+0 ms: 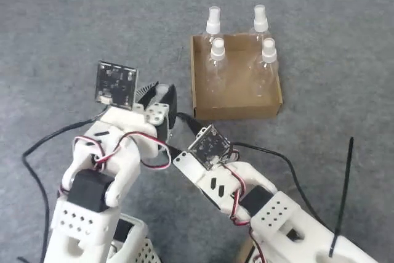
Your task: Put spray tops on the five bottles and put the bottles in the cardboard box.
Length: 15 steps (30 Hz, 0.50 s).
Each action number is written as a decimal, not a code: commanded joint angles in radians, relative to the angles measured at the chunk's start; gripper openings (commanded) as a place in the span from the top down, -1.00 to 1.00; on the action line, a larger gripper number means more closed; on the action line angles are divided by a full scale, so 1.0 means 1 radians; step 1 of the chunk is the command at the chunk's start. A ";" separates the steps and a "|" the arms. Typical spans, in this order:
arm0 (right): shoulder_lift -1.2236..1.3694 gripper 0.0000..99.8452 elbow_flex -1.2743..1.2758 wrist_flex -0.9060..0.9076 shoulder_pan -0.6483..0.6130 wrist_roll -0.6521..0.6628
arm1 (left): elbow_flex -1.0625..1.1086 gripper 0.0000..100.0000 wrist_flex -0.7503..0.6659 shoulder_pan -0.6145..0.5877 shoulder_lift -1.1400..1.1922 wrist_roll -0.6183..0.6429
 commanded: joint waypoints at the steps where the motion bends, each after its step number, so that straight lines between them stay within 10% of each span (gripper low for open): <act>1: -0.004 0.99 -0.011 -0.031 0.024 -0.006 | -0.001 0.98 0.008 0.003 -0.012 -0.018; 15: -0.004 0.99 -0.008 -0.027 0.027 -0.006 | -0.191 0.74 0.077 -0.091 -0.009 -0.040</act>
